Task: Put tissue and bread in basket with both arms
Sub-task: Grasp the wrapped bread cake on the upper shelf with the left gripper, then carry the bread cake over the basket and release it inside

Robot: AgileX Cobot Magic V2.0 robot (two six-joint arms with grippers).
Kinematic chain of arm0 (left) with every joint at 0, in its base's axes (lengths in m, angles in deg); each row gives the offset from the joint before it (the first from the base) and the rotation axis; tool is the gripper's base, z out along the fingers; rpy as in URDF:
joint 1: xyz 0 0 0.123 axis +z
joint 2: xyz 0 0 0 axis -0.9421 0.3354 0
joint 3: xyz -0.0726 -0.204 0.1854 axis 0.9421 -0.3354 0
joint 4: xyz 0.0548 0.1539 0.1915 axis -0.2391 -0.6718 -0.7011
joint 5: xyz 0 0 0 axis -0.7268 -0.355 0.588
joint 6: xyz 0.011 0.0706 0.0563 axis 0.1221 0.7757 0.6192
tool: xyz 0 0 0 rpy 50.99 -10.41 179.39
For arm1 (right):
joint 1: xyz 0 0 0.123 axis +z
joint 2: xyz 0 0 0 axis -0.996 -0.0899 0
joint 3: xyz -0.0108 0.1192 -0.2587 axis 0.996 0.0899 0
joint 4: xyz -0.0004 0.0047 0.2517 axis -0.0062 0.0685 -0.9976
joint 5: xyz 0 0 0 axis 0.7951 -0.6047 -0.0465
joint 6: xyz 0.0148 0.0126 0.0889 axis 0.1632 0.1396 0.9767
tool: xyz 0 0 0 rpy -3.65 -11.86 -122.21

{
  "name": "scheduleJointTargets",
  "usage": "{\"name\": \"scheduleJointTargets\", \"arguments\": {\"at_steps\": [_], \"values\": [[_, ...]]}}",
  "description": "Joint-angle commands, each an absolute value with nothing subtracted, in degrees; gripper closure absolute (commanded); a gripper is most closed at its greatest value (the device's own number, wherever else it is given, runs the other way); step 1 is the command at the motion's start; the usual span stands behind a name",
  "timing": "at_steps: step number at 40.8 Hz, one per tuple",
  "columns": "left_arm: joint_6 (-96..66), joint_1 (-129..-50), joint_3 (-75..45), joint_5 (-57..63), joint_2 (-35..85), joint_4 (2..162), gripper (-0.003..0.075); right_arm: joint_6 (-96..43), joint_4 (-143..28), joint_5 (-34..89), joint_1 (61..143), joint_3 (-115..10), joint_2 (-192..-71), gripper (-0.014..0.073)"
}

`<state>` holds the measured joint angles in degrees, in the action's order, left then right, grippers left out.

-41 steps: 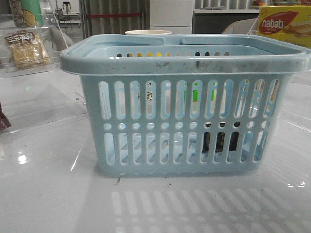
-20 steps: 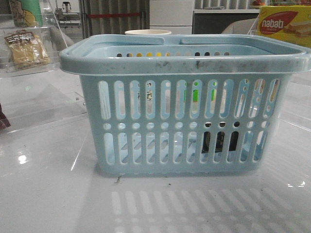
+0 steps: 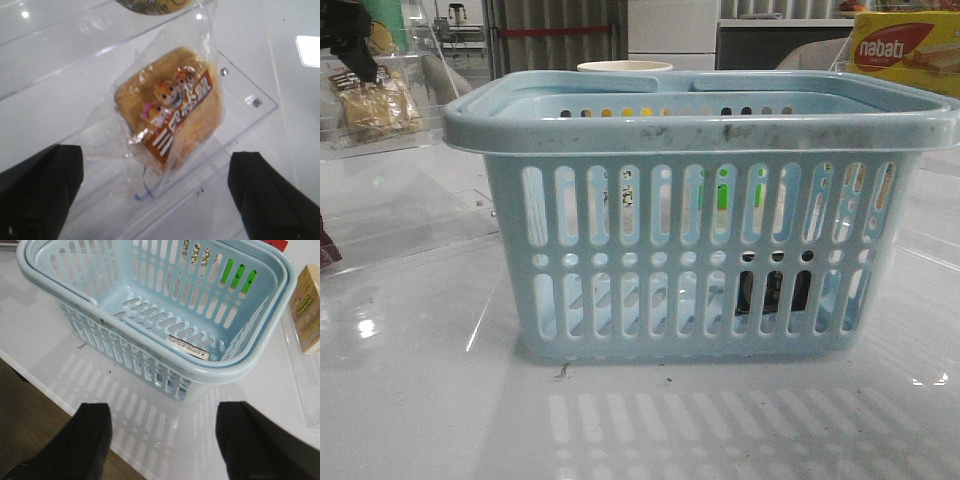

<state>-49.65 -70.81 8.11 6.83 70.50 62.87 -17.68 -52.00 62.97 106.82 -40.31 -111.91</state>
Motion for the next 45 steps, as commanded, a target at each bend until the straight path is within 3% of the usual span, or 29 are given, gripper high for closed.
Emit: {"name": "scheduleJointTargets", "arguments": {"at_steps": [1, 14, 27, 34, 45], "values": [[-50.22, -70.76, 11.54, -1.43, 70.64, 63.94, 0.0078, -18.3, -51.96, 59.29, 106.81, -41.87, -111.7, 0.0045], [-50.22, -70.87, 14.93, -3.13, 76.49, 64.72, 0.012, -18.3, -51.96, 59.29, 106.81, -41.87, -111.7, 0.0045], [-50.22, -70.87, 14.93, -3.5, 76.49, 64.72, 0.05, -18.3, -51.96, 59.29, 106.81, -41.87, -111.7, 0.0045], [-50.22, -70.87, 15.06, -1.93, 76.05, 64.72, 0.0627, -18.3, -51.96, 59.29, 106.81, -41.87, -111.7, 0.0045], [-50.22, -71.01, 17.14, 7.59, 71.2, 64.72, 0.0629, -18.3, -51.96, 59.29, 106.81, -41.87, -111.7, 0.0045]]}}
